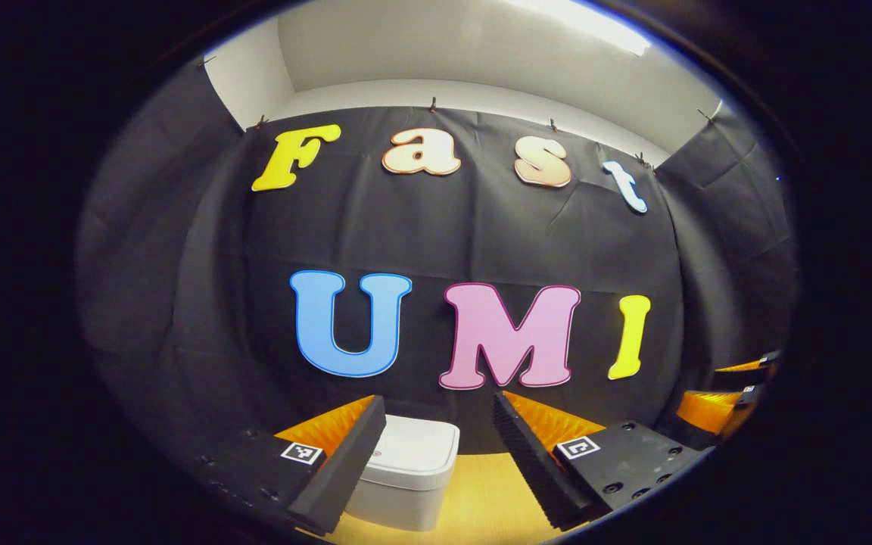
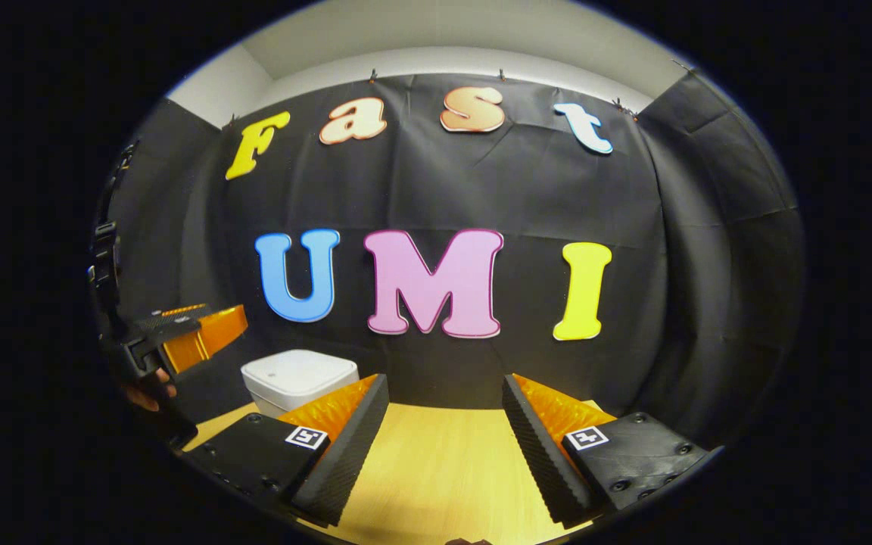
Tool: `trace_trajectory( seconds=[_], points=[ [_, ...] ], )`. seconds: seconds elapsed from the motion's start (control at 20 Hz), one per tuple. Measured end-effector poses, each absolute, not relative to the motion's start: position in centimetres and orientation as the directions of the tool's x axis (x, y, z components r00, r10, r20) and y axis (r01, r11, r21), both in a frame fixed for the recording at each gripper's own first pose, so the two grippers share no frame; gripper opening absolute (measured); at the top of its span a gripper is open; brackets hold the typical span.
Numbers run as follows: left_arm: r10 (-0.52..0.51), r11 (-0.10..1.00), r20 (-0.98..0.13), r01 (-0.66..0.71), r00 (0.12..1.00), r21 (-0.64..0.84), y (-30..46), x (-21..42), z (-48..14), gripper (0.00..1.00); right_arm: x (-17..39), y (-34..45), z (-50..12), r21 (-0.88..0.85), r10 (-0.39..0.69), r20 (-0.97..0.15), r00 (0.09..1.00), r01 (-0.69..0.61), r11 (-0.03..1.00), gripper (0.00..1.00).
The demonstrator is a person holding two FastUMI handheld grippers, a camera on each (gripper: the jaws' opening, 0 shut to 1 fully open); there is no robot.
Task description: Press the lid of the desktop garbage bin to open it, pick up the crumpled paper on the desktop and throw it into the bin, then pick up the pop can on the desktop and drop it into the bin, and finally close the garbage bin lid.
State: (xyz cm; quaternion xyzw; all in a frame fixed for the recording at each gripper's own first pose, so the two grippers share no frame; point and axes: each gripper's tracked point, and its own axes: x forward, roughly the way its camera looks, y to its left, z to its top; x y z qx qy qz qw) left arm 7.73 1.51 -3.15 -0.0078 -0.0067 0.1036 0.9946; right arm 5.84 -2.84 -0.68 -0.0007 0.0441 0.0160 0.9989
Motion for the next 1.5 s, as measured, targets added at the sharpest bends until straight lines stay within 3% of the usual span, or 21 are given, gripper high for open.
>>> trace_trajectory(
  seconds=[0.3,0.7,1.05,1.5],
  points=[
    [0.177,0.983,0.043,-0.179,0.983,0.044,-2.4,3.5,-1.6,0.96,3.8,-3.2,-0.4,0.002,0.069,-0.059,0.996,-0.069,0.998,0.98],
    [0.136,0.991,0.055,-0.135,0.989,-0.023,-1.5,2.5,-1.2,0.96,1.6,-1.0,1.2,-0.021,0.066,-0.034,0.997,-0.066,0.998,0.97],
    [0.054,0.997,0.092,-0.058,0.994,0.046,-1.1,0.5,-1.4,0.96,-1.4,1.7,1.8,-0.072,0.048,0.01,0.999,-0.047,0.996,0.97],
    [-0.014,1.0,0.076,0.015,0.997,-0.019,-1.1,-2.2,-1.5,0.96,-5.9,1.5,1.1,-0.091,-0.06,-0.002,0.998,0.059,0.994,0.98]
  ],
)
